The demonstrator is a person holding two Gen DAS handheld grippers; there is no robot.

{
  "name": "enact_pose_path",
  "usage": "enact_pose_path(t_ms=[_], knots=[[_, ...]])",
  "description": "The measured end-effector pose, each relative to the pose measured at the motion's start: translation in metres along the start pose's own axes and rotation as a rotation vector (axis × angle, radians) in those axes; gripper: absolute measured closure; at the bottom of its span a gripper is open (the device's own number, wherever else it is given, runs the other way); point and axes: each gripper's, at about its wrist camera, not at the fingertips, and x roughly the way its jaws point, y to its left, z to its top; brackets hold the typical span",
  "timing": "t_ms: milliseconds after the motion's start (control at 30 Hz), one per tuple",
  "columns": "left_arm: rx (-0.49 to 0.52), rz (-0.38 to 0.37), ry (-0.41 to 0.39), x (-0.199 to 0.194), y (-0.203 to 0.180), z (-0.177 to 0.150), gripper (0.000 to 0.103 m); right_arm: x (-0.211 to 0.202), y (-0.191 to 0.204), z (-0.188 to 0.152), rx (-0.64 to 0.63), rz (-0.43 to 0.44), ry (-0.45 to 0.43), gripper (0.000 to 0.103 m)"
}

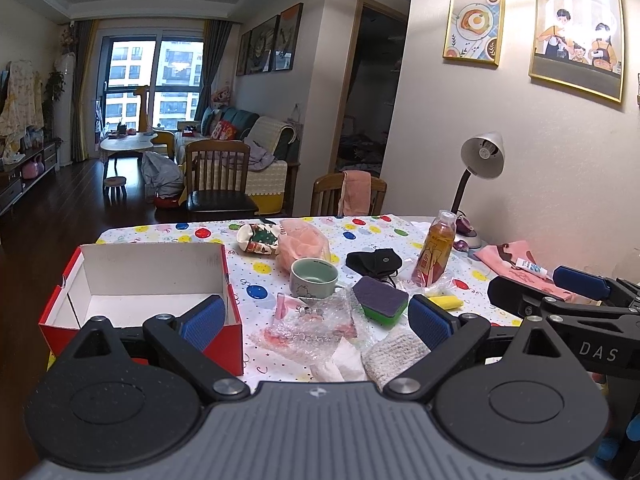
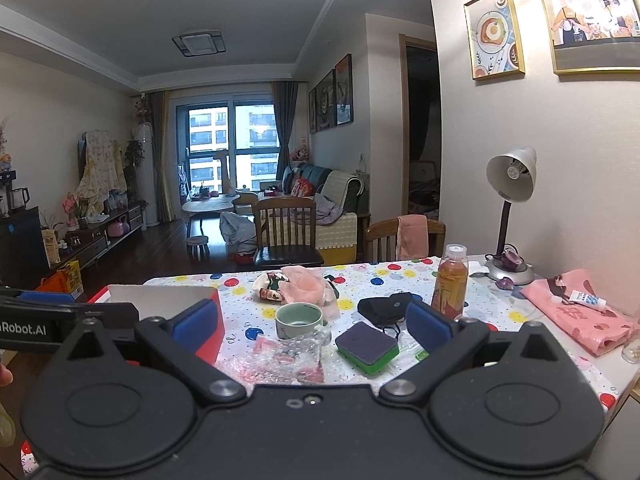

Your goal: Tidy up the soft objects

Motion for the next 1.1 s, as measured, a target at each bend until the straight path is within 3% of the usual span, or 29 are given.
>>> enact_pose_path(t_ms=[633,1100], knots=[[0.017,-0.002,-0.027,0.018,-0.006,0.007,0.004,0.004,-0.012,0.001,-0.002,-0.016,-0.001,0.002],[0.06,-0.008,0.094,0.07,-0.011,-0.011,0.004,0.046,-0.048,-0.007,0.003,-0.027,0.067,0.002]])
